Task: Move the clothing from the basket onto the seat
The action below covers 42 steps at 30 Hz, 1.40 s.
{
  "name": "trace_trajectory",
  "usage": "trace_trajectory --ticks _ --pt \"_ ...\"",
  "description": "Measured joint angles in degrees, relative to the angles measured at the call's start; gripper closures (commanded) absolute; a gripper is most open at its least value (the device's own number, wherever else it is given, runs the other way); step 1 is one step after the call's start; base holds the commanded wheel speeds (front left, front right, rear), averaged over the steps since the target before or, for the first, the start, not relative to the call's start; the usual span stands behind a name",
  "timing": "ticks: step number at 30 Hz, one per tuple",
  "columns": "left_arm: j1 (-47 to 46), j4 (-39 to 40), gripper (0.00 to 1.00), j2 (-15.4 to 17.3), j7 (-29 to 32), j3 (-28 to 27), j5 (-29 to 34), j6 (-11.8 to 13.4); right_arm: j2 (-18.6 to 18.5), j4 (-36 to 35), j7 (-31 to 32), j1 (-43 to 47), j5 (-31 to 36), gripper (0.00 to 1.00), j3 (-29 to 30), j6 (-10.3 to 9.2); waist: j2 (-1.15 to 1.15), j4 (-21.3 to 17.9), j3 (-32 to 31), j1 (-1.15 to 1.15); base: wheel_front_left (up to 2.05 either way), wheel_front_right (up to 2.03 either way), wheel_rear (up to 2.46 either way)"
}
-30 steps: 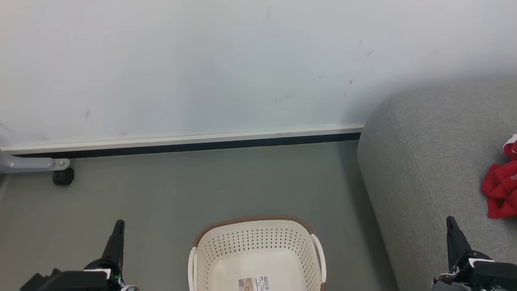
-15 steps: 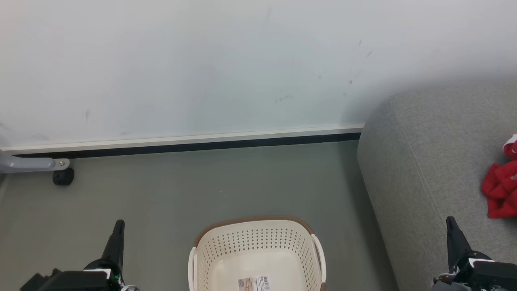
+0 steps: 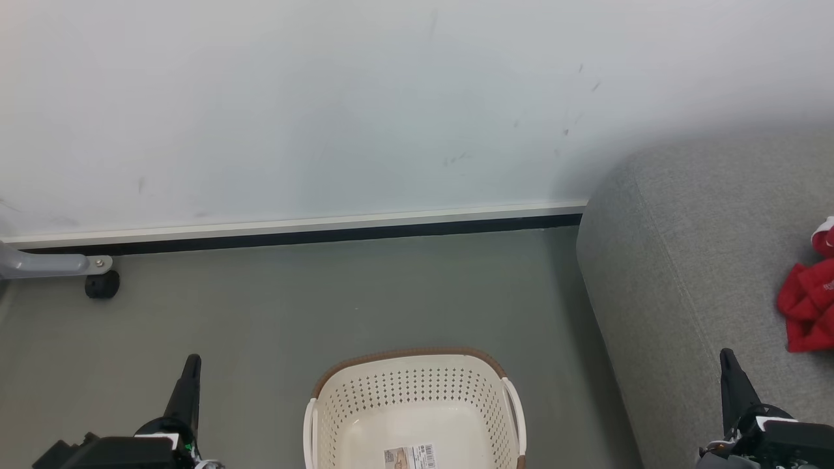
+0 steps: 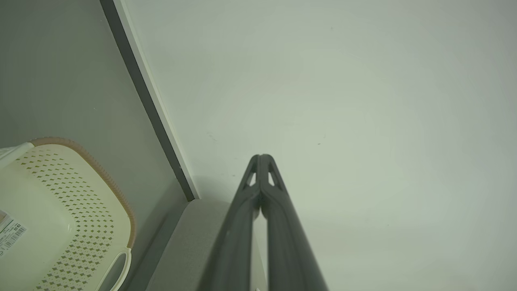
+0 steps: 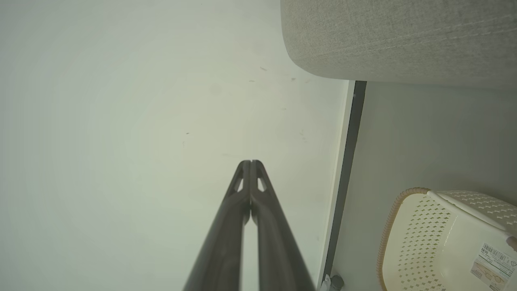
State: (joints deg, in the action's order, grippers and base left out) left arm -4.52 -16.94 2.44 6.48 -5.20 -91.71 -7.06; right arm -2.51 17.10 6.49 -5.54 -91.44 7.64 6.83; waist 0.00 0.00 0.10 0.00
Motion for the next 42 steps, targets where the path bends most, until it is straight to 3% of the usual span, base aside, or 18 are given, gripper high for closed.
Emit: trace_trajectory --ticks 42 --pt "0.00 0.02 1.00 0.00 0.00 0.00 0.00 0.00 0.00 -0.02 0.00 0.00 0.00 1.00 0.00 0.00 0.00 0.00 0.01 0.00 0.00 0.00 0.00"
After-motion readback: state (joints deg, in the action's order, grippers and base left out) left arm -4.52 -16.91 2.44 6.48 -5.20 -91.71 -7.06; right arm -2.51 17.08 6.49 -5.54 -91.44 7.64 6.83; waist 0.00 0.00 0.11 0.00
